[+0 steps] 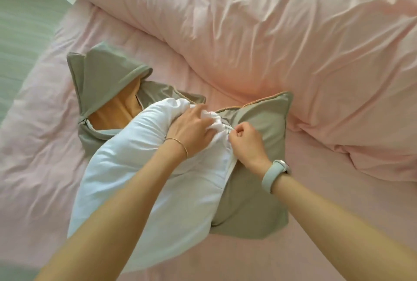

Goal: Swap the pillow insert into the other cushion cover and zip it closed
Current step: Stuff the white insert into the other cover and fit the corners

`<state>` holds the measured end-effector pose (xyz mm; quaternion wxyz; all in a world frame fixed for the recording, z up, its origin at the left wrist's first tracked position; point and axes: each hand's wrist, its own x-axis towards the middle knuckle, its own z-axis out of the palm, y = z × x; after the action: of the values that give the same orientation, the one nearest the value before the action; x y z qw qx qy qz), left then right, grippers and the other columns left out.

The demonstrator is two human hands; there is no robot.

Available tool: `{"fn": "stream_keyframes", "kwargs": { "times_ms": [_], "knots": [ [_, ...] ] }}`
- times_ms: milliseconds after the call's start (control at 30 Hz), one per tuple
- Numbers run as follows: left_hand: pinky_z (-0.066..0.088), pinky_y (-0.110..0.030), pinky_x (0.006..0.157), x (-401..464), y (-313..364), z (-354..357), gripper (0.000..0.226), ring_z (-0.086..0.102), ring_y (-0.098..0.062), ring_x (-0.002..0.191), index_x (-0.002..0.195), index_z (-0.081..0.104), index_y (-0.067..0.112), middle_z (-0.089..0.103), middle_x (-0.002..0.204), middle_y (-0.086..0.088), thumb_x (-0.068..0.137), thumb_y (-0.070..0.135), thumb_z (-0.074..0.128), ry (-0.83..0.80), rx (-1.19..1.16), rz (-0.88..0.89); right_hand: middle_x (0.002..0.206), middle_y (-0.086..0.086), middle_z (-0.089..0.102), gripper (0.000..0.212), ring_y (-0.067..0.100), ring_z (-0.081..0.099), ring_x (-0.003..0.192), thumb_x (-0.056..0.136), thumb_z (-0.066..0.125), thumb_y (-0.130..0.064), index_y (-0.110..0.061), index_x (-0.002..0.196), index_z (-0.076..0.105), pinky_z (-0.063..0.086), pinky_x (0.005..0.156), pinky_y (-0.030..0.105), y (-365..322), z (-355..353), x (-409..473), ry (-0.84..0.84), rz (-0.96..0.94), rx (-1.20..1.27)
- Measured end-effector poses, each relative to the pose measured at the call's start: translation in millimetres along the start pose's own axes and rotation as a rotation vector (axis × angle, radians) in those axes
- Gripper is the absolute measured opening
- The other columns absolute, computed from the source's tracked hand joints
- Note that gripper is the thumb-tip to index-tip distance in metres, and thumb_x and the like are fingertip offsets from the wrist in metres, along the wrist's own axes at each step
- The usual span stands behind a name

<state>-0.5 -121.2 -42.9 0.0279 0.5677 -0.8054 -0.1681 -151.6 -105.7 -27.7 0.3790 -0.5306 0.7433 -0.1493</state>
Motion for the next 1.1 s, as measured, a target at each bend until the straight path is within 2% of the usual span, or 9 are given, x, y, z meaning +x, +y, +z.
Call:
{"fn": "stream_keyframes", "kwargs": {
  "times_ms": [67,133,267,367,467,600,767,867,1100],
  "knots": [
    [0.025,-0.054,0.103,-8.0,-4.6,-6.4,0.05,0.048,-0.033,0.117,0.099,0.071,0.03,0.058,0.118,-0.006,0.085,0.055,0.03,-0.058,0.176,-0.013,0.094,0.013,0.063,0.013,0.035,0.056,0.091,0.091,0.044,-0.018,-0.011,0.1,0.05,0.038,0.071,0.037,-6.8,0.7,2.6,-0.025,-0.133,-0.308],
    [-0.017,-0.066,0.1,-15.6,-17.0,-6.3,0.06,0.015,-0.035,0.137,0.122,0.053,0.041,0.04,0.137,0.001,0.082,0.069,0.018,-0.217,0.299,-0.109,0.104,0.015,0.064,0.023,0.037,0.057,0.098,0.093,0.04,-0.018,-0.01,0.113,0.047,0.039,0.073,0.037,-15.5,2.0,8.9,-0.027,-0.222,-0.525],
    [0.03,-0.049,0.099,-27.3,-38.1,-25.1,0.084,0.034,-0.029,0.129,0.131,0.039,0.039,0.035,0.141,-0.002,0.066,0.072,-0.003,-0.182,0.171,-0.193,0.116,0.011,0.058,0.023,0.033,0.056,0.105,0.093,0.038,-0.015,-0.009,0.113,0.049,0.031,0.07,0.033,-30.7,9.4,28.6,-0.022,-0.31,-0.695],
    [0.042,-0.042,0.091,-25.6,-53.8,-34.3,0.06,0.05,-0.033,0.117,0.129,0.052,0.026,0.029,0.148,-0.014,0.083,0.057,0.028,0.083,-0.204,-0.222,0.123,0.01,0.051,0.025,0.032,0.052,0.111,0.093,0.038,-0.012,-0.007,0.115,0.049,0.03,0.07,0.032,-38.9,20.6,45.4,-0.058,-0.307,-0.697],
    [0.042,-0.048,0.096,-33.2,-77.1,-26.7,0.042,0.045,-0.041,0.113,0.101,0.072,0.02,0.035,0.143,-0.021,0.085,0.044,0.042,0.319,-0.125,-0.191,0.119,0.009,0.059,0.025,0.032,0.055,0.108,0.09,0.042,-0.014,-0.012,0.109,0.058,0.038,0.075,0.032,-41.1,26.1,61.2,-0.115,-0.201,-0.535],
    [0.011,-0.059,0.109,-41.0,-107.3,-15.0,0.059,0.012,-0.035,0.139,0.12,0.054,0.038,0.036,0.145,-0.007,0.073,0.072,0.045,0.062,-0.088,-0.493,0.112,0.003,0.064,0.019,0.031,0.055,0.105,0.092,0.044,-0.024,-0.021,0.101,0.061,0.038,0.078,0.033,-30.9,21.1,55.7,-0.161,-0.167,-0.387],
    [0.036,-0.024,0.089,-36.0,-80.5,-18.8,0.076,0.049,-0.02,0.12,0.138,0.038,0.032,0.05,0.135,0.0,0.069,0.065,0.048,0.087,-0.435,-0.288,0.085,-0.003,0.061,0.016,0.022,0.054,0.087,0.09,0.049,-0.021,-0.011,0.089,0.061,0.04,0.075,0.032,-20.6,16.6,62.9,-0.188,-0.075,-0.213],
    [0.046,-0.029,0.079,-35.5,-45.8,-9.2,0.059,0.057,-0.026,0.109,0.13,0.05,0.031,0.048,0.133,-0.006,0.077,0.054,0.042,0.1,-0.397,-0.105,0.07,0.005,0.046,0.027,0.014,0.042,0.062,0.087,0.052,-0.007,0.02,0.087,0.055,0.037,0.059,0.022,-20.2,9.3,66.2,-0.247,0.05,0.149],
    [0.039,-0.035,0.069,-30.7,16.6,20.9,0.057,0.054,-0.029,0.102,0.145,0.021,0.029,0.06,0.115,-0.005,0.093,0.038,0.042,-0.151,-0.266,-0.048,0.059,0.003,0.047,0.019,0.006,0.045,0.051,0.086,0.051,0.006,0.003,0.07,0.061,0.034,0.041,0.007,-20.5,-6.1,54.8,-0.237,0.122,0.365]
  ]
}}
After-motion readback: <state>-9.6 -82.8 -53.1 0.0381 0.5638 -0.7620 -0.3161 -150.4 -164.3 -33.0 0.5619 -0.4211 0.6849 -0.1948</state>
